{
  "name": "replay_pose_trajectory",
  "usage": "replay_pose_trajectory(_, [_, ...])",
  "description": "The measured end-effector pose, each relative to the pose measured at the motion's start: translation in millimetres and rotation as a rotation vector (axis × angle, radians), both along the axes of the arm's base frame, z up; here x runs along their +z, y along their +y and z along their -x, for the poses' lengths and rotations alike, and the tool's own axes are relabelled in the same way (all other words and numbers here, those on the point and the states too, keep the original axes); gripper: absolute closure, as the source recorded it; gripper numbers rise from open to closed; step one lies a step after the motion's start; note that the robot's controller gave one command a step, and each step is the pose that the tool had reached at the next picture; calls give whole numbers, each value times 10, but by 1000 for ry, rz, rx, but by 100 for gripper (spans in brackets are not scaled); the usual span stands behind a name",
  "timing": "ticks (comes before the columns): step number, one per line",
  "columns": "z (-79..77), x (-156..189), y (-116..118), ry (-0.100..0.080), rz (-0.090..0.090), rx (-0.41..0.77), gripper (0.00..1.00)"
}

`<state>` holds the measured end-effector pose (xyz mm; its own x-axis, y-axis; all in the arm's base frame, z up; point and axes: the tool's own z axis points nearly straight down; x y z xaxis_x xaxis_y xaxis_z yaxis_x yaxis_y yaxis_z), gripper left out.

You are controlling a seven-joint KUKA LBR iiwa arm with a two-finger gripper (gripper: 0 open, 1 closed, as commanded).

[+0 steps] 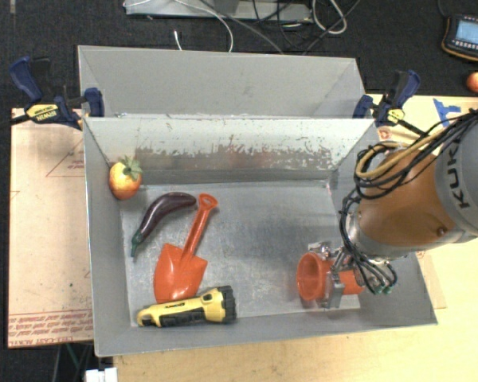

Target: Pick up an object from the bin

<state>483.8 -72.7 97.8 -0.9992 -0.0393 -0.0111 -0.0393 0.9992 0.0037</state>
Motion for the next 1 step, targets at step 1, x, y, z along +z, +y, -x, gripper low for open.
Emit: replay_pose_trajectory(1, [-2,77,5,0,0,1,100])
